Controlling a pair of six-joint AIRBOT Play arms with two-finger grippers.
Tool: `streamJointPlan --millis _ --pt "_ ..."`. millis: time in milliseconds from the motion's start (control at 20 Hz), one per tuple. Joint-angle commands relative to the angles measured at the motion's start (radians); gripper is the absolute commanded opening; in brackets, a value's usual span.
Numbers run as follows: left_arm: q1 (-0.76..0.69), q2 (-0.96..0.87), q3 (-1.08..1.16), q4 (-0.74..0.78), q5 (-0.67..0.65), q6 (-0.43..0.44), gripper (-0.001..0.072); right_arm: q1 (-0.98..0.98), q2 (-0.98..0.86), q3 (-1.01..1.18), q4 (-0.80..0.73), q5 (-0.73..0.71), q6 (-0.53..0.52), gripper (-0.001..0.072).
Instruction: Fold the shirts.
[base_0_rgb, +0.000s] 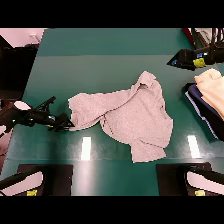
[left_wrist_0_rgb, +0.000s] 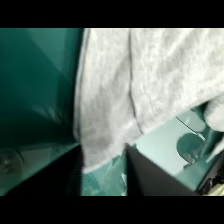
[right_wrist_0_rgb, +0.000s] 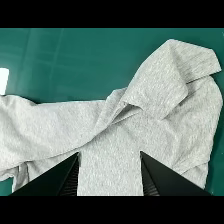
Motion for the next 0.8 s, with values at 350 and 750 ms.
streamJointPlan --millis 350,750 --pt "0.0 0.002 0.039 0.001 -0.064 0.053 0.0021 -0.023 0.031 -0.089 -0.011 0.184 -0.008 0.042" --pt "0.0 0.168 0.174 0.045 -0.08 0.052 0.0021 -0.235 0.356 -0.85 -0.01 0.102 -0.006 0.0421"
